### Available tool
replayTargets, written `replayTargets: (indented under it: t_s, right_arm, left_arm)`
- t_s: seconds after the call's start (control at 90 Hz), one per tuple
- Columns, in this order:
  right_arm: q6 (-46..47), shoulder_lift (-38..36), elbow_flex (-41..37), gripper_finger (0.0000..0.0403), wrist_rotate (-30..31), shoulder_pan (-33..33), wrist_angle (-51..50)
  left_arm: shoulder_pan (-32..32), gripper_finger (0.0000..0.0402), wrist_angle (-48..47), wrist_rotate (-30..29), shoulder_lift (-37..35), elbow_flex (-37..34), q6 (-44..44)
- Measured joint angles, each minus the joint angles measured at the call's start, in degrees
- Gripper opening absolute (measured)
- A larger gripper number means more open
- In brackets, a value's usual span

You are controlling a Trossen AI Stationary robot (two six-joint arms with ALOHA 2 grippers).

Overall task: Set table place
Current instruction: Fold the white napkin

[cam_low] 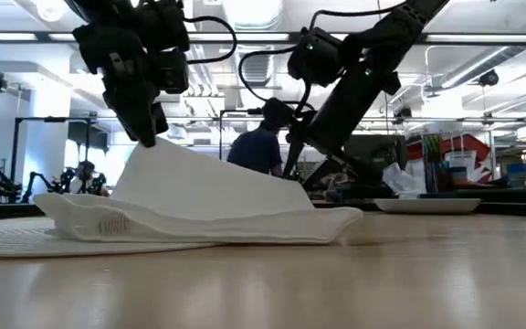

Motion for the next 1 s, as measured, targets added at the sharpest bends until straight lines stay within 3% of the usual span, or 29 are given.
replayTargets:
  t_s: [0.333,1.0]
  right_arm:
    - [0.0,0.0,0.0,0.0003,0.0,0.0,0.0]
    - [-4.7,-3.8,0.0,0.0000,0.4,0.0,-3.6]
  left_arm:
    - [0.0,0.0000,0.0,-0.5,0.0,0.0,0.0]
    - [0.0,0.0000,-1.7,-3.0,0.1,-0.4,0.6]
